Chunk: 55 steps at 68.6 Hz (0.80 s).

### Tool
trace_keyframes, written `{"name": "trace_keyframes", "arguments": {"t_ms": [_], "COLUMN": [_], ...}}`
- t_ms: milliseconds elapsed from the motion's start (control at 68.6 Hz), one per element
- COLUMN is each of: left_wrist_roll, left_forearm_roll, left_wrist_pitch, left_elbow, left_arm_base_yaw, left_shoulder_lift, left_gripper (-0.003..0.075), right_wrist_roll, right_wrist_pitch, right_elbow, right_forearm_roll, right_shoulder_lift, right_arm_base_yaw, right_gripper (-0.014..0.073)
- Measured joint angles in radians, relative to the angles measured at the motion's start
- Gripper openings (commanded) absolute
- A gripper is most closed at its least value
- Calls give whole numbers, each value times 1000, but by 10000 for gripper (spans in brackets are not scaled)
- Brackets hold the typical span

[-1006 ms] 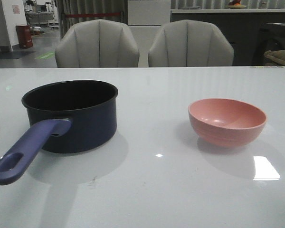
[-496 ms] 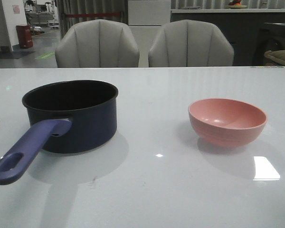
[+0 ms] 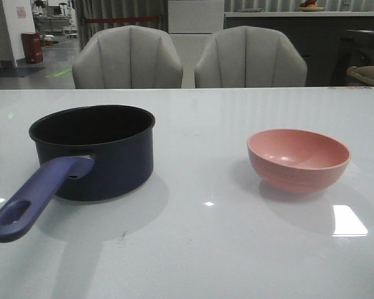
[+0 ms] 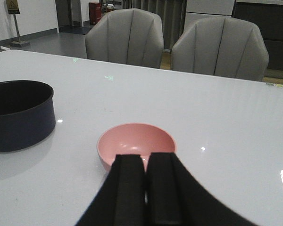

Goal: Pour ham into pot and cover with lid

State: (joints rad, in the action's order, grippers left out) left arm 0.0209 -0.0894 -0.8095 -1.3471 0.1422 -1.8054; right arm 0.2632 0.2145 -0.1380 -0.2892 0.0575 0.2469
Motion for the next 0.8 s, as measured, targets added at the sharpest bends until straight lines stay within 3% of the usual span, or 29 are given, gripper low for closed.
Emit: {"name": "trace_keyframes", "arguments": {"t_ms": [160, 569, 802], "left_wrist_roll": [-56, -69, -72], "left_forearm_roll": [4, -5, -16], "left_wrist_pitch": [-1, -104, -147], "left_elbow": [-52, -236, -249], "left_arm_base_yaw": [-70, -402, -458], "left_shoulder_lift": [64, 52, -22], "left_gripper": [269, 270, 270], "right_wrist_roll": [0, 0, 0], "right_wrist_pitch": [0, 0, 0], "right_elbow": [0, 0, 0], "right_forearm_roll": [0, 0, 0], "right_shoulder_lift": [0, 0, 0], "right_arm_base_yaw": [0, 0, 0], "right_gripper": [155, 155, 155]}}
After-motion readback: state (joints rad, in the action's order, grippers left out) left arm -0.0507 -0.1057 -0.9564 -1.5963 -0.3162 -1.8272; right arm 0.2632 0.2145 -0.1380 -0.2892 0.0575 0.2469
